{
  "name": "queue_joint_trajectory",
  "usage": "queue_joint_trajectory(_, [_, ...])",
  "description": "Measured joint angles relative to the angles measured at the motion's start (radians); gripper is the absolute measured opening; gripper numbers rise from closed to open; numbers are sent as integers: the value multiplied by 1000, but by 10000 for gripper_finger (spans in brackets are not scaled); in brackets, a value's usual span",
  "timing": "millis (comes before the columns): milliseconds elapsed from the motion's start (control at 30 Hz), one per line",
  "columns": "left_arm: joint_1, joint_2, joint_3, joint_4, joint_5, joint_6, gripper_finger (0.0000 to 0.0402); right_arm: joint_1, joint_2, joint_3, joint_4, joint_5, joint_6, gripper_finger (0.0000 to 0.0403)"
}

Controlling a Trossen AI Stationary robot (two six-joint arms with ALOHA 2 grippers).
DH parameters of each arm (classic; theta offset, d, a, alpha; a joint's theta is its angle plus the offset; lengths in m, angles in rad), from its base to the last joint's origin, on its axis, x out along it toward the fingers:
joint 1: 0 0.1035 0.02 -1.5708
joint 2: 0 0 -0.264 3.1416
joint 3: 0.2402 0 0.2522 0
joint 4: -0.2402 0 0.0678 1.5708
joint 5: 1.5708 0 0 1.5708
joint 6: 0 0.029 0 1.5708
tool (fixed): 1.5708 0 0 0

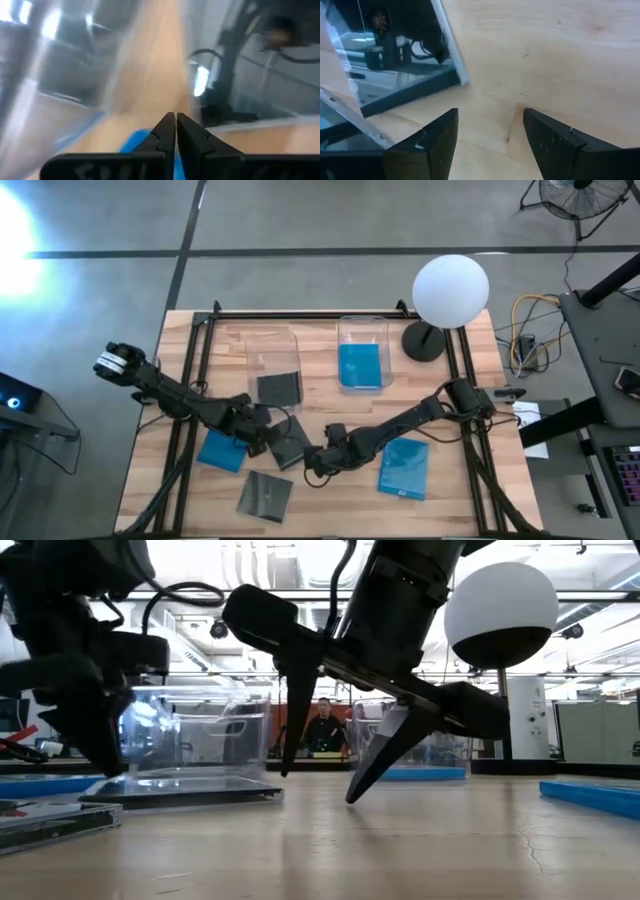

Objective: Pick & place jewel cases by type
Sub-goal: Adjust the top black CD case on the table, then adjust the left transparent bin on the table

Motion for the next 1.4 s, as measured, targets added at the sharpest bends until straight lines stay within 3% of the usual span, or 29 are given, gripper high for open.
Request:
queue_joint_trajectory(167, [16, -66, -3, -105, -135, -140, 0, 10, 0, 2, 3, 4, -3, 219])
queue_joint_trajectory(433, [-24, -155, 10, -3, -138, -200, 0, 44, 0, 1, 110, -1, 49, 219])
queue_joint_trajectory(600, [-33, -96, -8, 21, -144, -193, 0, 58, -1, 1, 228, -7, 74, 219])
queue_joint_trajectory(967, [33, 73, -6, 90, -166, -161, 0, 47, 40, -8, 228, -2, 27, 219])
queue_joint_trajectory(1167, [5, 91, 40, 107, -48, -161, 1, 36, 64, -6, 289, -17, 21, 219])
queue_joint_trajectory(1400, [-18, 86, 91, 19, -44, -163, 1, 34, 64, -8, 284, 45, 1, 219])
